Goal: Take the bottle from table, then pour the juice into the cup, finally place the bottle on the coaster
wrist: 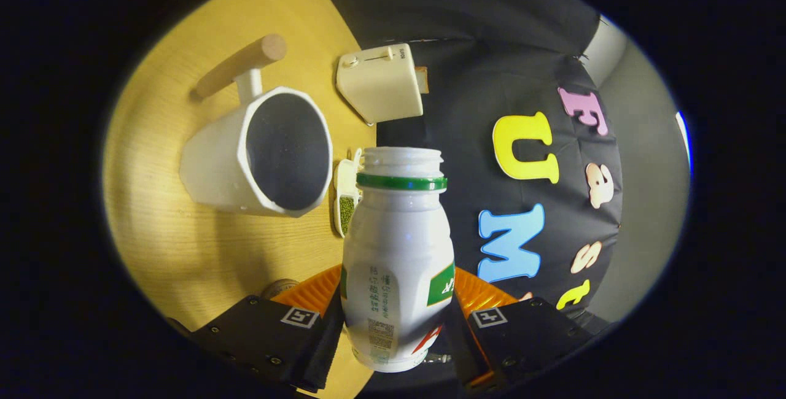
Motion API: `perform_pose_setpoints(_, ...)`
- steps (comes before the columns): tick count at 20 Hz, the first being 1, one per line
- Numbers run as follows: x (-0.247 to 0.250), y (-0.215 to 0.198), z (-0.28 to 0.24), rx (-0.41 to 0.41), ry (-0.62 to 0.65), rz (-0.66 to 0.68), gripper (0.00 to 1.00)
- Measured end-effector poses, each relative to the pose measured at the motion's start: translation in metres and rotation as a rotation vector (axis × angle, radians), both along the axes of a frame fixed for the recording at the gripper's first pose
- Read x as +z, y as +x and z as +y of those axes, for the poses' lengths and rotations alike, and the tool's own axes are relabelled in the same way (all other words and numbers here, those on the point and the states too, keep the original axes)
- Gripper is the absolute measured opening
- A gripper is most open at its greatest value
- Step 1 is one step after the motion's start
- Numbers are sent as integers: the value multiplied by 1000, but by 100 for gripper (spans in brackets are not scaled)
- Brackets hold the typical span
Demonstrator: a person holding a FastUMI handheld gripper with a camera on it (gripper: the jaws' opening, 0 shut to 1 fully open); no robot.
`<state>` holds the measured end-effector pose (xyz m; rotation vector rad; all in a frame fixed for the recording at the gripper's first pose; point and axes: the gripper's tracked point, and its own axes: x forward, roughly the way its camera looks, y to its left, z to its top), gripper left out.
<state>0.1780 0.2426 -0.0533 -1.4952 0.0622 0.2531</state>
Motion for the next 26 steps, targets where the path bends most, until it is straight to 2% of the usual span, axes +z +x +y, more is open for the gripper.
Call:
perform_pose_setpoints(9,18,-5,-12,-26,315,-19,75)
perform_pose_setpoints(16,25,-4,-31,-69,639,11,75)
perform_pose_setpoints(26,52,-5,-42,-39,964,-30,75)
